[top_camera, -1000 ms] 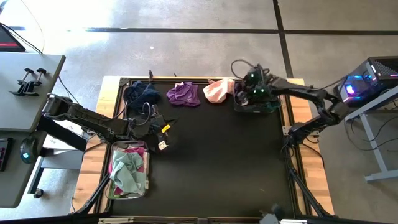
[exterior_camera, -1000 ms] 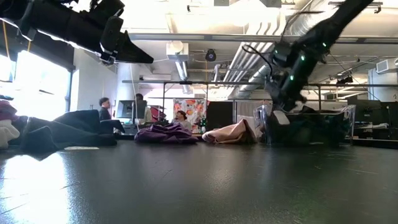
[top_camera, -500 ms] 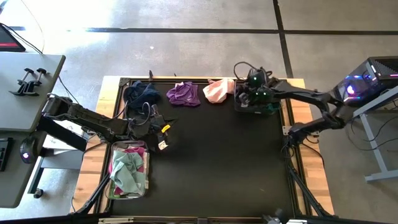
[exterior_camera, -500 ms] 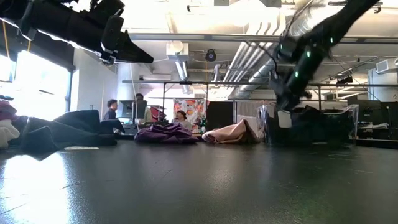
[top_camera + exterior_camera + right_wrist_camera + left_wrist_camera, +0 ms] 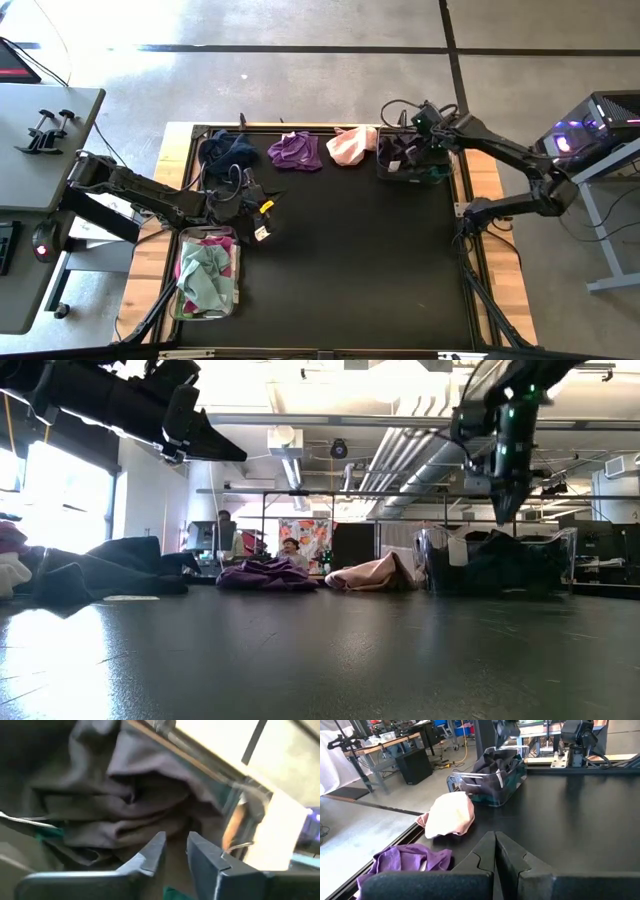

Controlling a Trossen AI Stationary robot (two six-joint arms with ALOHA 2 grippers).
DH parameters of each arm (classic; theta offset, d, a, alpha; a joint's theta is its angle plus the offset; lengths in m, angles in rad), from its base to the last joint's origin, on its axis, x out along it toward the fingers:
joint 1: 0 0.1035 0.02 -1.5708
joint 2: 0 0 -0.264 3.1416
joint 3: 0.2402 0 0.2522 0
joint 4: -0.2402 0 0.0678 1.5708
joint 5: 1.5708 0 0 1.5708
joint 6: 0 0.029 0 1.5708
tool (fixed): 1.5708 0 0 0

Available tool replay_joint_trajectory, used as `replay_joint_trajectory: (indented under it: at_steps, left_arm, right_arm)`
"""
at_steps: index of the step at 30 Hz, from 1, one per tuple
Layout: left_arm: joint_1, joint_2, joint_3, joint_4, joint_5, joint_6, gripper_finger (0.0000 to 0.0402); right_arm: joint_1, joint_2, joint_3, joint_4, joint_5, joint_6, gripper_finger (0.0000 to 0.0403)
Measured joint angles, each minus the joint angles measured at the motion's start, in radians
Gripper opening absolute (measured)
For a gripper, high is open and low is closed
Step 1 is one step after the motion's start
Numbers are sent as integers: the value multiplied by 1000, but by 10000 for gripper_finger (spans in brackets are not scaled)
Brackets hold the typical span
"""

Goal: Sort towels by color in basket
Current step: Put the bottom black towel into the top transparent bin, then put the purple towel into the top transparent bin

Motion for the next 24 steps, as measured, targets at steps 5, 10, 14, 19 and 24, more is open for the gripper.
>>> replay_joint_trajectory:
  at_steps: [5,10,14,19,24]
  left_arm:
    - [0,0,0,-5,0,0,0]
    - [0,0,0,-7,0,-1,0]
    - [-1,0,0,-7,0,-36,0]
    - [-14,0,0,-2,0,-55,0]
    - [-12,0,0,10,0,-54,0]
  right_arm:
    - [-10,66,-123,83,-21,-44,40]
    - [-10,153,-154,128,-8,-147,37]
    - [0,142,-130,120,1,-216,57]
    - [0,18,-89,114,44,-203,97]
    - [39,-174,-120,288,-22,-178,120]
